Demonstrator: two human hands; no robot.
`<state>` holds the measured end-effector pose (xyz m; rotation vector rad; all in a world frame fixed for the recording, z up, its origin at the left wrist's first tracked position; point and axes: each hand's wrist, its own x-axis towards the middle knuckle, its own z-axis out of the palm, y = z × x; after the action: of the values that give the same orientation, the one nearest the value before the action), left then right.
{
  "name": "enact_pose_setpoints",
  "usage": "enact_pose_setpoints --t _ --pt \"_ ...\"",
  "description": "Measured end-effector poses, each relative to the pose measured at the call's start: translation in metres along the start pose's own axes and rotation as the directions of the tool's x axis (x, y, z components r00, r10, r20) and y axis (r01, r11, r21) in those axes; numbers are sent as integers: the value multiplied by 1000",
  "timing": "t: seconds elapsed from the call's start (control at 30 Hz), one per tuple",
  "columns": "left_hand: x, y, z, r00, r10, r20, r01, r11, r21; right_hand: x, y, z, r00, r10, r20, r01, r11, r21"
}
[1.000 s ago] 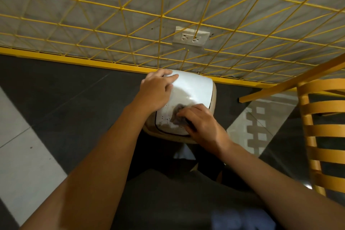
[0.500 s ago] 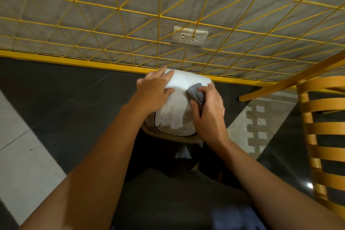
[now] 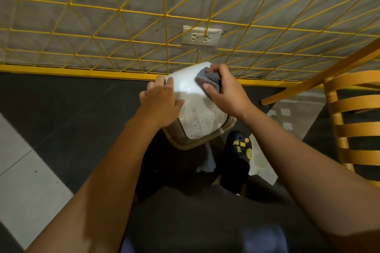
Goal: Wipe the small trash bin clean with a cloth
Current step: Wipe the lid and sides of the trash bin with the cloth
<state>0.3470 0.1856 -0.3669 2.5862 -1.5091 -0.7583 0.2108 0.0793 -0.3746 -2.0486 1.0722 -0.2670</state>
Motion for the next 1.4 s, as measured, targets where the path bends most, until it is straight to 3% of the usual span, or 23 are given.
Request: enact_pose_setpoints --t 0.17,0.37,0.47,0.7,0.87,1.07,1.23,1.4 --pt "-6 0 1 994 -53 -94 56 998 32 13 -6 -2 998 -20 57 21 999 -27" --pt "5 -8 3 982 -28 -188 -16 973 -230 -4 -7 17 972 13 -234 -12 1000 7" --pt "10 -13 7 985 13 -171 -52 972 -227 -22 -10 33 951 -13 -309 12 1000 -5" --pt "14 -22 8 986 27 -164 -71 961 -268 -72 -10 62 964 -227 -136 215 972 -101" --pt "16 -22 9 982 46 -181 -108 930 -351 -62 2 51 953 -15 -301 9 1000 -21" --pt "15 -22 10 983 42 -180 -107 922 -372 -84 -8 71 963 -233 -136 216 967 -133" --pt "16 -20 10 982 40 -183 -108 921 -375 -71 1 58 947 -54 -317 41 998 -47" --pt "16 -21 10 983 32 -180 -98 922 -374 -86 -9 72 956 -255 -143 232 960 -158"
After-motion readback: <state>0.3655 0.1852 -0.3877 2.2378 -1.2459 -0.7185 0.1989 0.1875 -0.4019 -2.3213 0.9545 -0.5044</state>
